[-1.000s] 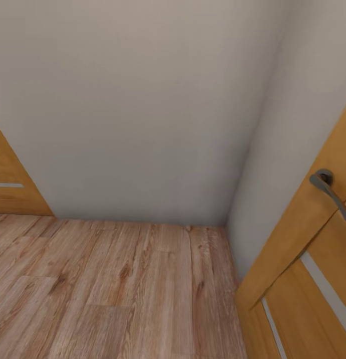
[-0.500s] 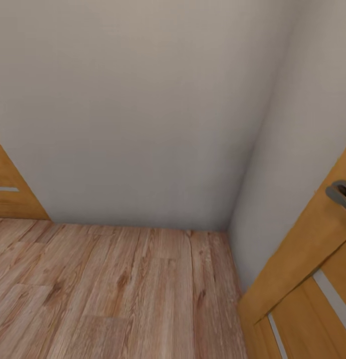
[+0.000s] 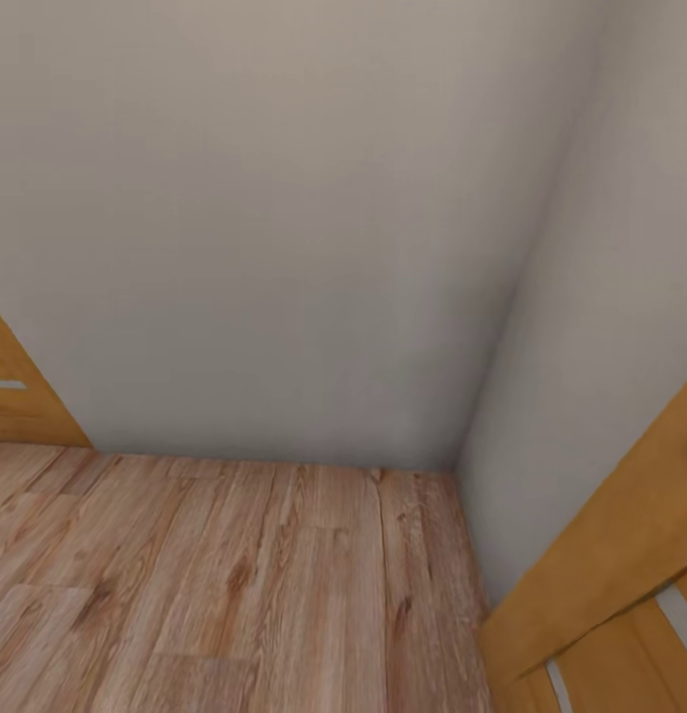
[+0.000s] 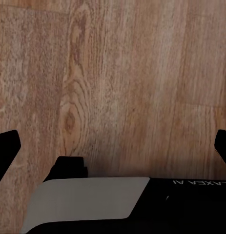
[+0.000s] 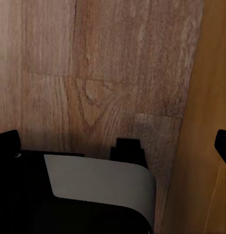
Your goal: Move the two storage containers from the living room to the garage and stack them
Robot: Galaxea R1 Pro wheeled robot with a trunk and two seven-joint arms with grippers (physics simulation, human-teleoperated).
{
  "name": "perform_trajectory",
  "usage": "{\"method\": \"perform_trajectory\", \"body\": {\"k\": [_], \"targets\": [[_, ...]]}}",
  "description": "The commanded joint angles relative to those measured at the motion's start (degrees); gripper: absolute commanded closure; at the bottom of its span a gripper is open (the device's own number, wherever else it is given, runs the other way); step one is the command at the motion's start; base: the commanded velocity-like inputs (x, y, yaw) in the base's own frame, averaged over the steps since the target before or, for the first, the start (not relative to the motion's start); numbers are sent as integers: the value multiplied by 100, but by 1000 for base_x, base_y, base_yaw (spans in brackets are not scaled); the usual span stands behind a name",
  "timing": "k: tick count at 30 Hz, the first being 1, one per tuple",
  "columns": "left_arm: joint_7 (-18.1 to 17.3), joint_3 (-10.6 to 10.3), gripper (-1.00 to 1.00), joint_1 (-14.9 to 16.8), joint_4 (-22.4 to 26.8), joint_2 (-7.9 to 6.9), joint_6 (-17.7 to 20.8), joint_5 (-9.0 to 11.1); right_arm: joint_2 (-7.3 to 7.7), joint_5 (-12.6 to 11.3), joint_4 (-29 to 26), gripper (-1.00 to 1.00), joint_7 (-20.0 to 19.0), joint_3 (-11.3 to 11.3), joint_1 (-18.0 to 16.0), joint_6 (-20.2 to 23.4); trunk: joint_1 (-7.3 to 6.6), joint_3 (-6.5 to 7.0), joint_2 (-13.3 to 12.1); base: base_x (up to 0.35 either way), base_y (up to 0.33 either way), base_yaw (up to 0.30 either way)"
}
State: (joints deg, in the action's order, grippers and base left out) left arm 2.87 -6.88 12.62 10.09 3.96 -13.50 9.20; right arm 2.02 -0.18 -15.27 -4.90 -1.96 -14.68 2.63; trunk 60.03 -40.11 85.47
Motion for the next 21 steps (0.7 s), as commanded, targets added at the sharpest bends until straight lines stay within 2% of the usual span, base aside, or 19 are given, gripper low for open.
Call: {"method": "perform_trajectory", "body": {"k": [1,13,21], "targets": [[30,-50,-100,3,-5,-1,-21,47,3,-3,-11,-100,-11,-18,0,27,1,-4,2,182,0,0],[30,-50,-100,3,-6,-1,-21,47,-6,0,-11,-100,-11,-23,0,27,1,-8,2,172,0,11],[30,-50,-100,3,-7,-1,-21,47,-8,1,-11,-100,-11,-23,0,31,1,-38,2,167,0,118]]}}
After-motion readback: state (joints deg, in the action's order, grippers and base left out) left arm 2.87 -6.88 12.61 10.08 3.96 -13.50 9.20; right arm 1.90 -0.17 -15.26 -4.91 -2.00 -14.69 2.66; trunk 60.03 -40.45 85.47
